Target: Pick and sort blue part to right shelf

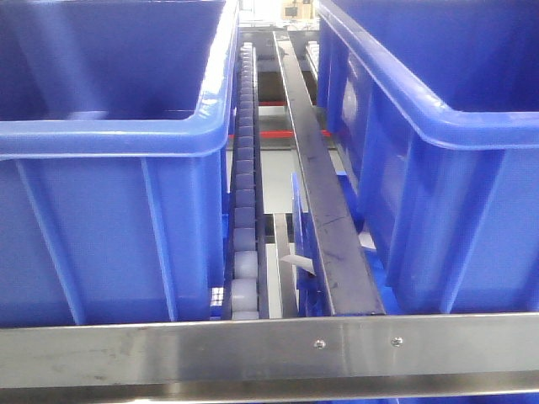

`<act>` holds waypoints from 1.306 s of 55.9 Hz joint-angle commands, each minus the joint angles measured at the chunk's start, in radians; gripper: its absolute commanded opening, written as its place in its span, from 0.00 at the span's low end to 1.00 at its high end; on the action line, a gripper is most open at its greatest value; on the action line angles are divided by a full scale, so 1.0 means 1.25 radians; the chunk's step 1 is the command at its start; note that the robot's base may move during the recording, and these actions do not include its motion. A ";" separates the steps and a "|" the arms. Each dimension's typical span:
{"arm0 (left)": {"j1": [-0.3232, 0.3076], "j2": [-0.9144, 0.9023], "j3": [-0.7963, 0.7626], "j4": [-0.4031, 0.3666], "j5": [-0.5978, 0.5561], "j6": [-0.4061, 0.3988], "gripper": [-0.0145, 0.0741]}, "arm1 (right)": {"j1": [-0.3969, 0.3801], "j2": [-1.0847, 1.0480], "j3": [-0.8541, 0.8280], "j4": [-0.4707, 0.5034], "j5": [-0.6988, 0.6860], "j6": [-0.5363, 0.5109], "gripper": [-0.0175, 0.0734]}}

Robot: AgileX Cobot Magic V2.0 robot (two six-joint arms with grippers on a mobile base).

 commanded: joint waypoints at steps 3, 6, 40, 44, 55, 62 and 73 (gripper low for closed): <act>-0.006 0.164 -0.099 -0.011 -0.061 0.004 0.51 | -0.001 0.013 -0.022 -0.017 -0.077 -0.006 0.44; -0.006 0.235 -0.130 -0.011 -0.061 0.004 0.51 | -0.001 0.013 -0.022 -0.017 -0.077 -0.006 0.44; -0.006 0.673 -0.282 -0.011 -0.123 0.004 0.51 | -0.001 0.013 -0.022 -0.017 -0.072 -0.006 0.44; -0.006 0.683 -0.282 -0.011 -0.123 0.004 0.51 | -0.001 0.013 -0.022 -0.017 -0.072 -0.006 0.44; -0.006 0.688 -0.282 -0.010 -0.118 0.024 0.55 | -0.001 0.013 -0.022 -0.017 -0.072 -0.006 0.44; -0.006 0.688 -0.282 -0.010 -0.118 0.023 0.70 | -0.001 0.013 -0.022 -0.017 -0.072 -0.006 0.44; -0.006 0.677 -0.282 -0.010 -0.103 0.023 0.81 | -0.001 0.013 -0.022 -0.017 -0.071 -0.006 0.44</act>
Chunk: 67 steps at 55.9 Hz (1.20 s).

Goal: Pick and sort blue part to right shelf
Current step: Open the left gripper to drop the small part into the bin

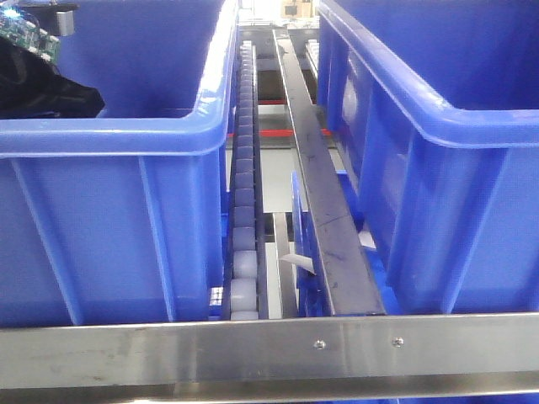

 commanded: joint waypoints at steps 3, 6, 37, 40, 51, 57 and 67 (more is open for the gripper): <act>-0.006 -0.059 -0.028 -0.008 -0.018 0.001 0.81 | -0.001 0.013 -0.022 -0.017 -0.071 -0.006 0.44; -0.006 -0.077 -0.028 -0.009 -0.012 0.001 0.81 | -0.001 0.013 -0.022 -0.017 -0.071 -0.006 0.44; -0.006 -0.480 0.155 -0.044 -0.030 -0.005 0.41 | -0.001 0.013 -0.022 -0.017 -0.012 -0.006 0.44; -0.006 -0.537 0.199 -0.044 -0.048 -0.017 0.39 | -0.001 0.013 -0.022 -0.017 0.002 -0.006 0.44; -0.006 -0.725 0.337 -0.044 -0.109 -0.030 0.35 | -0.001 0.015 -0.024 -0.011 0.007 0.014 0.44; -0.006 -0.836 0.405 -0.044 -0.128 -0.030 0.31 | -0.001 0.037 -0.042 -0.011 0.019 0.081 0.44; -0.006 -1.026 0.498 -0.044 -0.148 -0.034 0.31 | -0.001 0.187 -0.145 -0.011 0.039 0.123 0.44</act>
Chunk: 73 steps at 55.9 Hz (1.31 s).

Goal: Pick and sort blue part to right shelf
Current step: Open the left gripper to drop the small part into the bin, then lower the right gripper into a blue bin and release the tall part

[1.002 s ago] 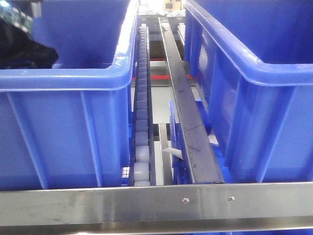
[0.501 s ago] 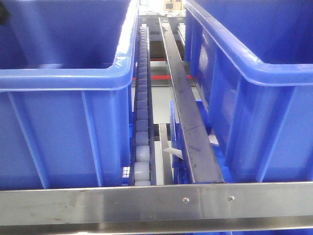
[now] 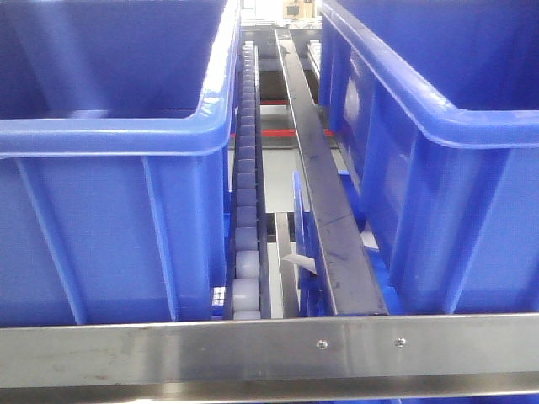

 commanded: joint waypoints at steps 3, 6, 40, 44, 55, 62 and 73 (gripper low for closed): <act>-0.004 -0.102 0.023 -0.002 -0.082 -0.032 0.31 | -0.001 0.132 -0.117 -0.014 -0.051 0.012 0.44; -0.004 -0.141 0.040 0.010 -0.080 -0.052 0.31 | -0.001 0.197 -0.160 -0.015 -0.035 0.012 0.44; -0.004 -0.356 0.096 0.087 0.054 -0.111 0.31 | -0.208 0.877 -0.519 0.106 0.086 -0.203 0.44; -0.004 -0.363 0.096 0.087 0.068 -0.111 0.31 | -0.266 0.927 -0.532 0.210 0.060 -0.296 0.44; -0.004 -0.368 0.096 0.080 0.071 -0.111 0.31 | -0.310 1.059 -0.548 0.271 -0.056 -0.417 0.44; -0.004 -0.368 0.096 0.079 0.071 -0.111 0.31 | -0.310 1.127 -0.548 0.271 -0.123 -0.417 0.44; -0.004 -0.368 0.096 0.079 0.071 -0.111 0.31 | -0.310 1.210 -0.548 0.269 -0.176 -0.417 0.44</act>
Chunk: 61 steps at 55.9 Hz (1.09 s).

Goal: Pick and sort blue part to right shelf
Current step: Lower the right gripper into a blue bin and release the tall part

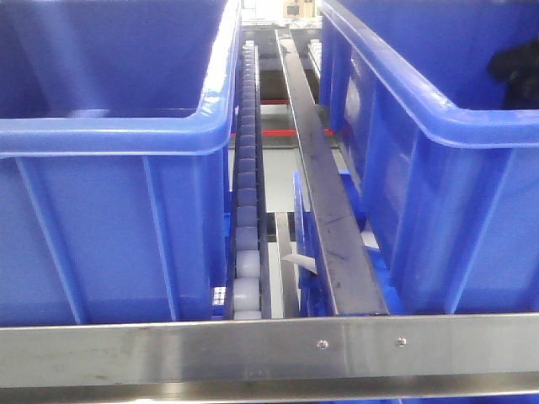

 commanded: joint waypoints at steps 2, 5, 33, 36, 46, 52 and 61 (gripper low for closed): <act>-0.004 0.011 -0.020 -0.008 -0.061 -0.006 0.31 | -0.005 -0.007 -0.032 0.005 -0.061 -0.009 0.44; -0.004 0.011 -0.020 -0.008 -0.061 -0.006 0.31 | -0.005 0.003 -0.035 0.005 -0.060 -0.009 0.44; -0.004 -0.017 -0.022 -0.006 -0.056 -0.057 0.31 | -0.005 -0.011 -0.037 0.005 -0.028 -0.009 0.86; -0.004 -0.035 -0.022 0.000 -0.044 -0.059 0.31 | -0.005 -0.027 -0.037 0.004 -0.026 -0.009 0.86; -0.004 -0.091 -0.022 0.070 0.053 -0.064 0.31 | -0.005 -0.122 -0.035 0.001 -0.006 -0.009 0.86; -0.004 -0.091 -0.029 0.081 0.101 -0.064 0.31 | -0.005 -0.200 -0.032 0.001 0.021 -0.009 0.80; -0.004 -0.092 -0.029 0.083 0.087 -0.064 0.31 | -0.005 -0.341 0.025 0.001 0.040 -0.009 0.53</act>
